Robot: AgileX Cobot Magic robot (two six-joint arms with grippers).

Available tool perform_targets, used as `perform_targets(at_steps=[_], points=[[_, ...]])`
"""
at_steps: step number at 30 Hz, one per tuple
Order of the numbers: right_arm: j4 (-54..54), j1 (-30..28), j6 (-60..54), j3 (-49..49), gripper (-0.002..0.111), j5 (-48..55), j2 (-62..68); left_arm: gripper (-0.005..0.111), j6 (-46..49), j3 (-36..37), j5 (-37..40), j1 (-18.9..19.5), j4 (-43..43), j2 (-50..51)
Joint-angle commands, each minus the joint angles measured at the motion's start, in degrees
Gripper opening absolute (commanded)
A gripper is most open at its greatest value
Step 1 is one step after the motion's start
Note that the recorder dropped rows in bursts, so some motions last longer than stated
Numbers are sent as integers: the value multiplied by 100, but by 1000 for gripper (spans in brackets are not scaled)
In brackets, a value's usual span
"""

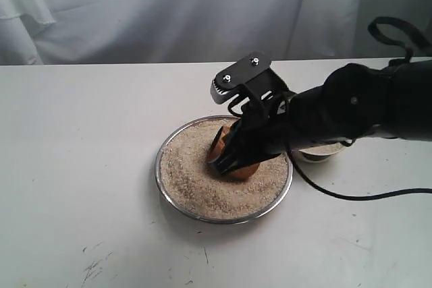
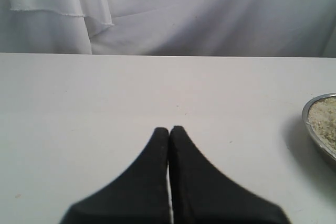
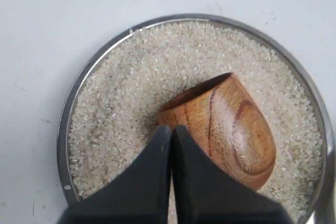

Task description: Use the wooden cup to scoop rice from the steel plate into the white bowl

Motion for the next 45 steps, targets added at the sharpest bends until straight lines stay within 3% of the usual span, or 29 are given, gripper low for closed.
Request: perform_targets(at_steps=[1,4,9,13,28,39,45], points=[[-639,-401,-69,-18,0,388,-194,0,-18,26,-36,-9,-4,-29],[-444,-1001,-911,-18,0,826,-194,0,-18,26,-36,-9,-4,-29],[2107,-1773,-3495,-18,0,1516,-194,0,-18,26,-36,-9,-4,-29],[3118,-2100,-4270,-18,0,1875,-194,0,-18,26,-36,-9,-4,-29],[3272,-2154,-3148,-18,0,1137,-194,0,-18,26,-36,-9,-4,-29],[3258,-1736,-3104,-18,0,843,-220,0,-18,26,-36,-9,-4,-29],[1668,-1671,-2006,-18,0,568,-220,0,-18,26,-36,-9,-4,-29]])
